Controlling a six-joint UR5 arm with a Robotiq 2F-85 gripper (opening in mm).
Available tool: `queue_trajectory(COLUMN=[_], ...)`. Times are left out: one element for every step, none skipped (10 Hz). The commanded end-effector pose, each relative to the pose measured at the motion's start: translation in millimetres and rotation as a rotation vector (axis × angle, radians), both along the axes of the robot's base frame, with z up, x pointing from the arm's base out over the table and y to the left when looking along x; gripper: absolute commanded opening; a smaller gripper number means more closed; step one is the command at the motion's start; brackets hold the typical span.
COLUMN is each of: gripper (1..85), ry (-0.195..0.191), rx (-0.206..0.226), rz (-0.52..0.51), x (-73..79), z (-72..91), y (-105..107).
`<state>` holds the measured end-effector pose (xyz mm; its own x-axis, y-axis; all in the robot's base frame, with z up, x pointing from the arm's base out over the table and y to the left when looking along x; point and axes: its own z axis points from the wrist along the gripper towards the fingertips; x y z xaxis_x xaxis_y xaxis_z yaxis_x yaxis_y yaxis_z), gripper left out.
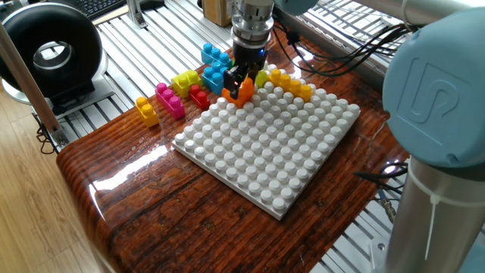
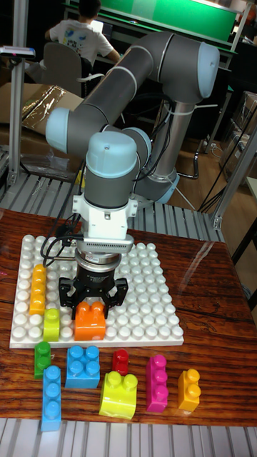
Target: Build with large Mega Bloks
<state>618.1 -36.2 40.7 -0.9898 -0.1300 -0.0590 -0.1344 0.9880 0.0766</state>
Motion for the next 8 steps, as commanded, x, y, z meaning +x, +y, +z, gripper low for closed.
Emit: queue_trajectory(gripper=[39.0, 36.0, 31.3, 30.7, 30.7, 30.7, 30.7, 39.0], ry=[-0.009, -0.008, -0.007, -0.011, -0.011, -0.009, -0.008, -0.005], rx=[0.011, 0.011, 0.011, 0.011, 0.008, 0.002, 0.001, 0.007], rz=[-0.056, -0.068, -0.072, -0.064, -0.067, -0.073, -0.075, -0.042], x=[4.4, 4.0, 4.2, 5.0, 5.0, 5.4, 6.3, 5.5], z=[-1.3, -0.9, -2.2, -4.6, -4.1, -1.7, 1.2, 1.9], y=[1.7, 1.1, -0.2, -2.9, -3.1, -0.9, 1.9, 4.6])
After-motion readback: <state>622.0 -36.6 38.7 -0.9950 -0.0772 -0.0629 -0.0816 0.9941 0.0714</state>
